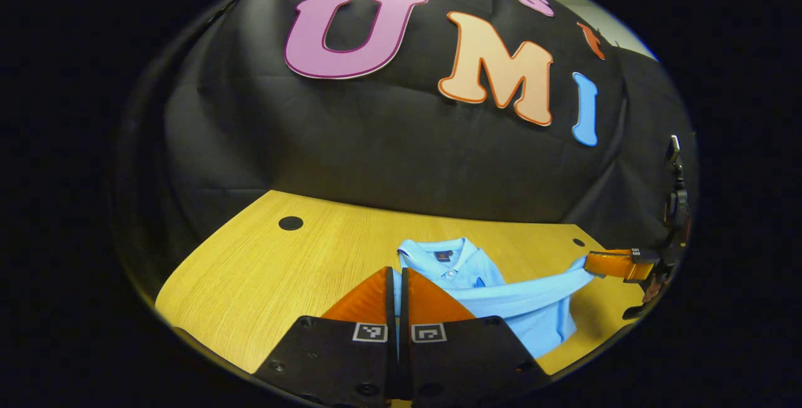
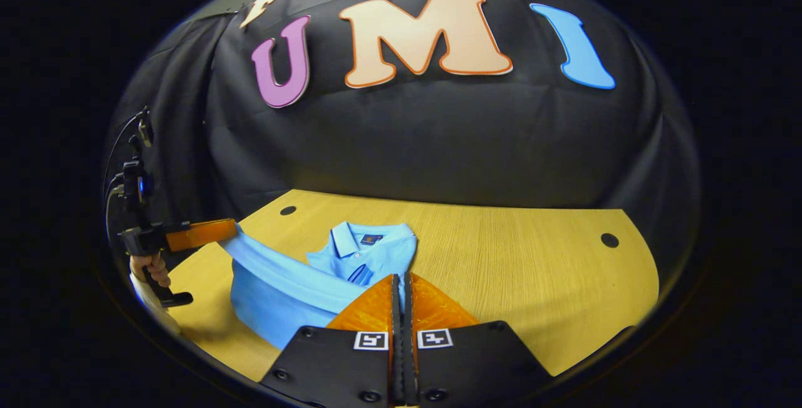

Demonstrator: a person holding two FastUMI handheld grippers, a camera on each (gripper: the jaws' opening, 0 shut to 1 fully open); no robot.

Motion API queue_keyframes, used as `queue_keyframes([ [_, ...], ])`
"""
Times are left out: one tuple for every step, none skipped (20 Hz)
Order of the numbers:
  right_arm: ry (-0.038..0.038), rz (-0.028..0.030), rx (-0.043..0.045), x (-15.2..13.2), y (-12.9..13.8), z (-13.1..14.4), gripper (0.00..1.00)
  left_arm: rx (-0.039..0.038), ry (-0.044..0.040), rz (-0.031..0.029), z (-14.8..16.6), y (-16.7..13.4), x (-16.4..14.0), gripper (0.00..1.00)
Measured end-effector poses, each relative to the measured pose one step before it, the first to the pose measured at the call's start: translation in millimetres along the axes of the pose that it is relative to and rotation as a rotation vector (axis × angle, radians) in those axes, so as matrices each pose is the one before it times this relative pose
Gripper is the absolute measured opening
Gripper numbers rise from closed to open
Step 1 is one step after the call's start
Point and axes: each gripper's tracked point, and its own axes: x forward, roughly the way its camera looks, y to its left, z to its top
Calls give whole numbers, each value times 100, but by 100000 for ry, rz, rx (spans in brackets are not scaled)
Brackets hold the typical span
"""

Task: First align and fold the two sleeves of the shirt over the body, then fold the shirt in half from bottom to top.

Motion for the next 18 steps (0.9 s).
queue_keyframes([
  [83, -1443, 1059, 1517, -522, -103, 2, -164, 220, 1246, -156, 237, 1420, 0],
  [329, -1126, 1177, 1430, -403, -241, 2, -1210, 729, 1001, -317, 221, 1476, 0],
  [1475, -801, 1505, 1391, -263, -455, 2, -1464, 467, 1586, -279, 415, 1545, 0],
  [1942, -388, 2349, 950, -258, -576, 3, -1512, 210, 1989, -111, 517, 1125, 0],
  [1272, 13, 2337, 914, -245, -430, 3, -1668, 882, 1123, -246, 418, 1098, 0],
  [740, -199, 1775, 998, -550, -297, 2, -1330, 460, 875, -299, 267, 904, 0],
  [523, -361, 1617, 854, -431, -223, 3, -628, 832, 545, -251, 251, 867, 0],
  [654, -23, 1409, 706, -170, -294, 3, 184, 884, 905, -302, 239, 608, 0],
  [143, 138, 1190, 604, -83, -113, 3, 977, 419, 413, -200, 121, 580, 0],
  [-782, 215, 794, 667, -146, 109, 3, 1159, 312, 556, -379, 164, 509, 0],
  [-380, 128, 533, 519, -46, 4, 3, 842, -15, 554, -149, 152, 428, 0],
  [-37, -8, 979, 408, -116, -4, 2, 647, -299, 594, 36, 53, 263, 0],
  [-51, 201, 1448, 267, 0, -7, 2, 674, -910, 861, 111, 100, 94, 0],
  [-188, 65, 795, 162, -59, -2, 3, 825, -1195, 1346, 344, 162, 149, 0],
  [-522, -153, -286, 322, -109, 127, 4, 813, -1332, 995, 440, 126, 5, 2],
  [-602, -1720, -1655, 39, -396, -22, 7, 911, -1125, 722, 295, 108, 123, 3],
  [-326, 147, -812, -166, -121, 142, 19, 1111, -196, 987, 465, 170, -536, 11],
  [244, 1422, 378, -450, 422, 120, 21, 1505, 498, 995, 145, 251, -419, 17],
])
